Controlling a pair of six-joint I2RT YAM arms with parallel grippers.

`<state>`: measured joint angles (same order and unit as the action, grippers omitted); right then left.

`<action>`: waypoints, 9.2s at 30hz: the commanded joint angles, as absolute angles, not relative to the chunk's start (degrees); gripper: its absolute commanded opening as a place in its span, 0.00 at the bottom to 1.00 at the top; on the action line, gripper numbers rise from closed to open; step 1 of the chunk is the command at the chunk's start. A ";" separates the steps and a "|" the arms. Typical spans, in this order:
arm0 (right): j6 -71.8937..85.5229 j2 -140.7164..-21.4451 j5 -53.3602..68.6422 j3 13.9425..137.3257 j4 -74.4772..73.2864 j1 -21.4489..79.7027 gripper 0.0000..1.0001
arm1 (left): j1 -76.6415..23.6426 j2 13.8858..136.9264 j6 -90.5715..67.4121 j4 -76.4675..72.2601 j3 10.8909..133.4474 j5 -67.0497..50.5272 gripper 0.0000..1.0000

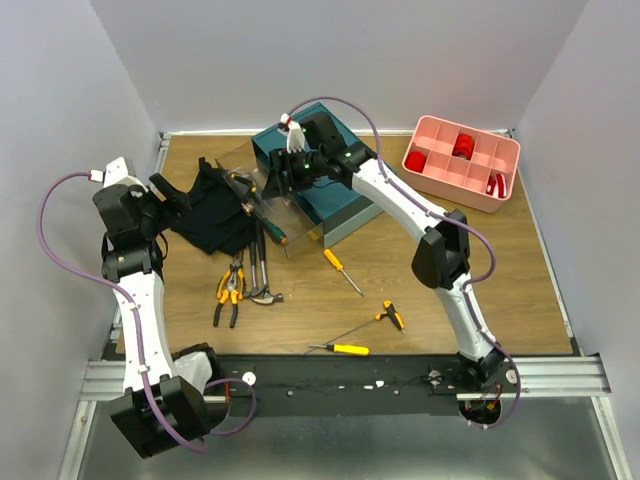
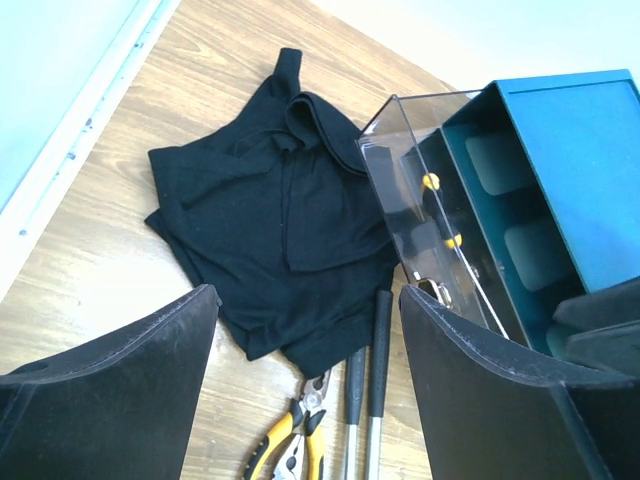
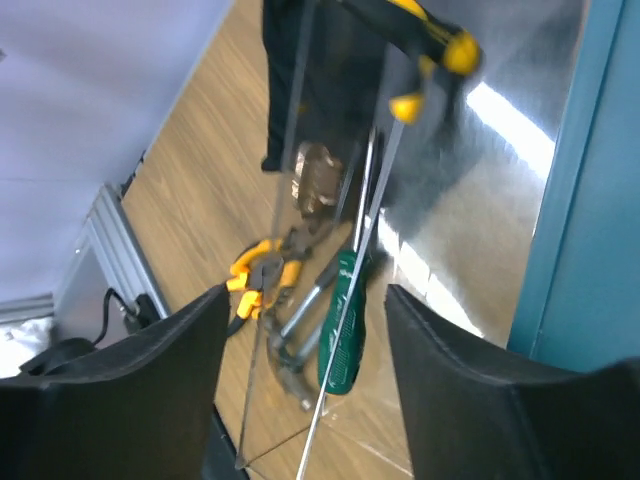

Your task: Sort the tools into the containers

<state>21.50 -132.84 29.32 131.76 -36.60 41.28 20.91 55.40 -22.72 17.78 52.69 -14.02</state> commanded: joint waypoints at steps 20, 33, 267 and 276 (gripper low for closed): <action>-5.29 -84.37 10.04 58.18 -15.74 40.87 0.68 | 21.36 55.20 -24.00 15.47 52.30 -16.61 0.83; -0.26 -96.93 7.12 57.04 -1.59 42.19 0.61 | 23.29 53.18 -22.68 16.35 50.27 -16.08 0.83; -15.30 -91.32 16.95 72.31 -24.69 57.67 0.01 | 25.49 55.72 -32.52 7.65 49.13 -24.70 0.82; -12.39 -102.20 17.32 108.35 -27.87 50.54 0.01 | 19.87 61.61 -32.52 8.34 48.34 -23.21 0.80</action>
